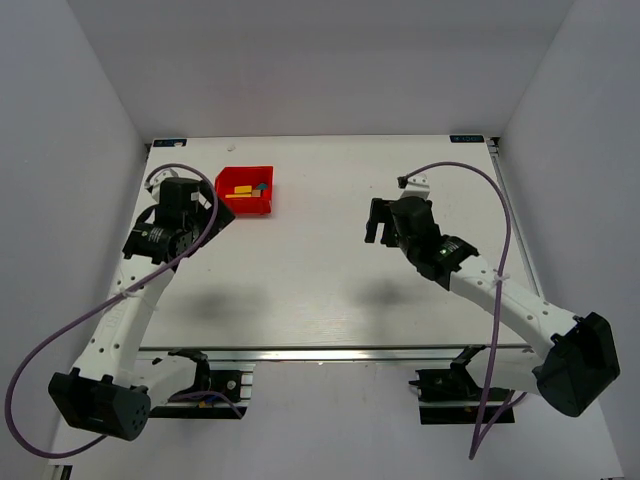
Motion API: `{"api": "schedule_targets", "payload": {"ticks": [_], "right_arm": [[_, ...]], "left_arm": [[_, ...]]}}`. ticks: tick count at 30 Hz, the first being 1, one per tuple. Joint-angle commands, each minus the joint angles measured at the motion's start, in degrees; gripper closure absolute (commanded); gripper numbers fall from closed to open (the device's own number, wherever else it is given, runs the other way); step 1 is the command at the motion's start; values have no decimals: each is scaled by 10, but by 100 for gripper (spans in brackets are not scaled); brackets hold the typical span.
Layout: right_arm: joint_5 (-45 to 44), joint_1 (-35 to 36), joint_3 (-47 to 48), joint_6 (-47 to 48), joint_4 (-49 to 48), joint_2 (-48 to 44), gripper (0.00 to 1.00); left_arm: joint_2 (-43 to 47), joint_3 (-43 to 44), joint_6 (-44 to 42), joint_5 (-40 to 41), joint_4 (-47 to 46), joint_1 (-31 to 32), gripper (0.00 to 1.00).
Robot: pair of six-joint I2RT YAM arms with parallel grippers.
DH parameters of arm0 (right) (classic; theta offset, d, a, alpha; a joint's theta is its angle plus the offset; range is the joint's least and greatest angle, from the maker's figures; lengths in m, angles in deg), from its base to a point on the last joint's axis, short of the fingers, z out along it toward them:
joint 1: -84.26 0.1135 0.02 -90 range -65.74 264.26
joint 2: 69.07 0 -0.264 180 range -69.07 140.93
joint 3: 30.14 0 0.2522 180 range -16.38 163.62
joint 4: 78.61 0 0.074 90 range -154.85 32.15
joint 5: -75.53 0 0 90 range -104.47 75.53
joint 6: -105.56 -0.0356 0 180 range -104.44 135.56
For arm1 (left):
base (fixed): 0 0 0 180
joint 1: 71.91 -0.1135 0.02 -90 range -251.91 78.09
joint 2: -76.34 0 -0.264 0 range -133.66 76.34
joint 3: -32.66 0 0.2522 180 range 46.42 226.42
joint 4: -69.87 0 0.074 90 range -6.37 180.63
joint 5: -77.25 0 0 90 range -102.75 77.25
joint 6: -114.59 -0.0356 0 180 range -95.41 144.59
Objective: Build the wood block tower
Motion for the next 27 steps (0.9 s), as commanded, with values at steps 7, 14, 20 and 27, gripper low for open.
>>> {"api": "schedule_targets", "payload": {"ticks": [7, 14, 20, 27], "right_arm": [[-37, 0, -52, -4, -71, -76, 11], [-126, -2, -58, -37, -13, -97, 11], [-170, -7, -39, -41, 55, -84, 11], [-178, -12, -50, -23, 53, -93, 11]], "left_arm": [[-82, 13, 45, -24, -18, -3, 2], [-228, 64, 121, -41, -49, -8, 2], [-379, 153, 194, -12, -40, -11, 2], [-480, 264, 226, 29, -19, -14, 2]]}}
